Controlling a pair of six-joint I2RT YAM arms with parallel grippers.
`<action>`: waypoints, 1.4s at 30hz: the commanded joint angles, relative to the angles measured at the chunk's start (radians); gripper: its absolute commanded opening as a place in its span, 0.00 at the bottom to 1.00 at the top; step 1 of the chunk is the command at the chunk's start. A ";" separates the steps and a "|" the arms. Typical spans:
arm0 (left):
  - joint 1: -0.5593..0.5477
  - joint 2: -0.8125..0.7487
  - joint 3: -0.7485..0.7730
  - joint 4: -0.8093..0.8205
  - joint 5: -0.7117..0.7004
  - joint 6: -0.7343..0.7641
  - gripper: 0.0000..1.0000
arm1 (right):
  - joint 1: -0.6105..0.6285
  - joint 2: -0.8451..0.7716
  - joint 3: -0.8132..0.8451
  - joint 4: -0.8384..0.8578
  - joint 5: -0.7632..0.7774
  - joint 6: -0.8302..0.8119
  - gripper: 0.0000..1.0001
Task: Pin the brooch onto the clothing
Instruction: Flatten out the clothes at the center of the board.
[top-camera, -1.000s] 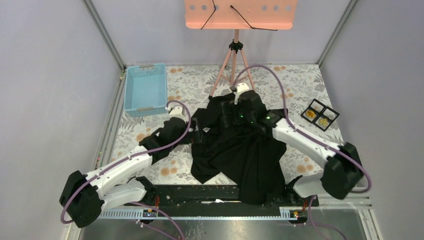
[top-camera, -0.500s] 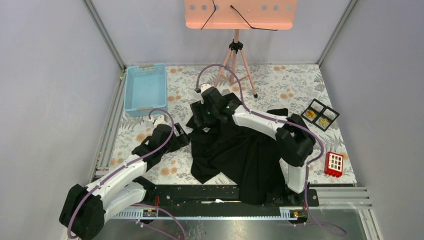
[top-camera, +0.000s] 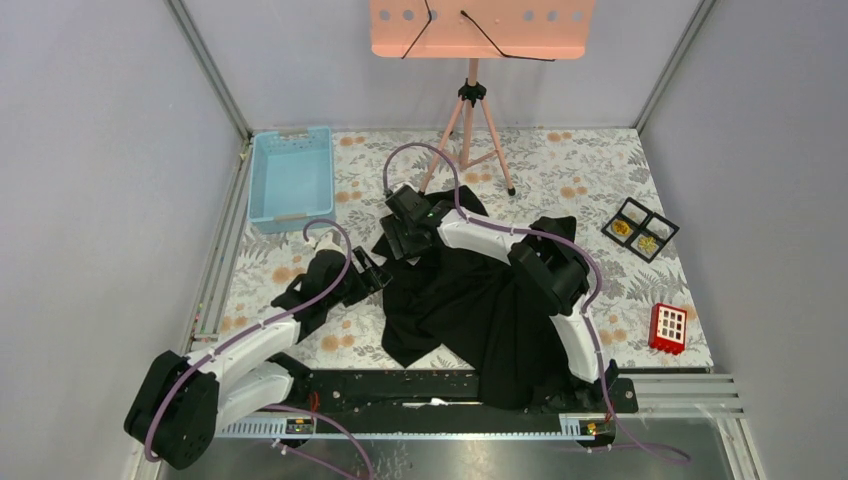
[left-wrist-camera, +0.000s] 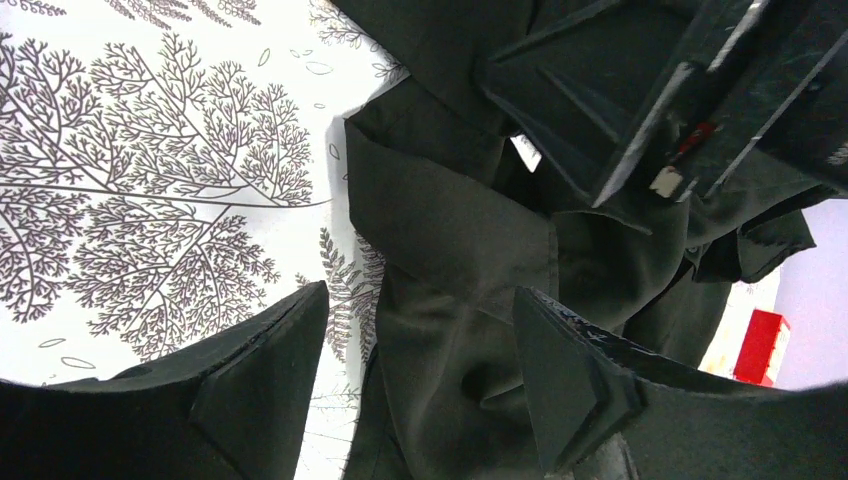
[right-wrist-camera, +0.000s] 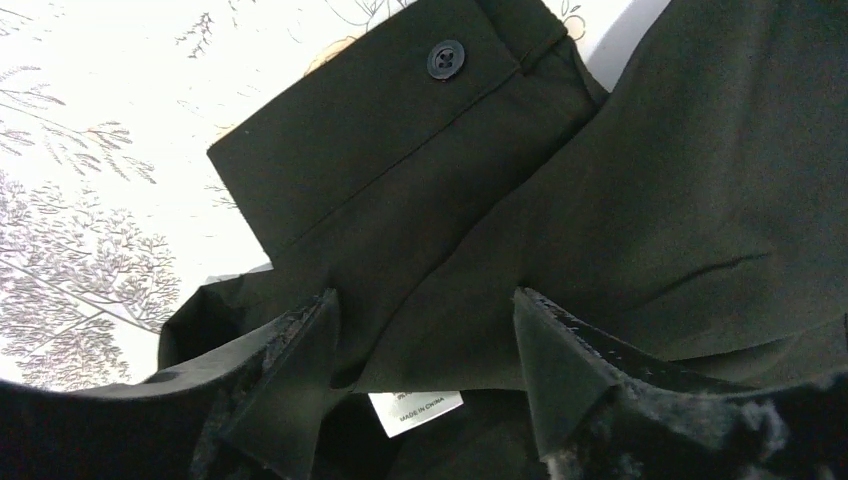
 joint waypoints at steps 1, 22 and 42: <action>0.010 -0.008 -0.012 0.075 0.021 -0.011 0.72 | 0.009 0.020 0.060 -0.039 0.021 0.025 0.64; 0.030 0.092 0.032 0.104 0.069 0.053 0.64 | 0.009 -0.545 -0.208 -0.015 0.311 -0.027 0.00; 0.030 0.344 0.101 0.242 0.164 0.040 0.25 | -0.208 -0.978 -0.508 -0.139 0.578 -0.051 0.00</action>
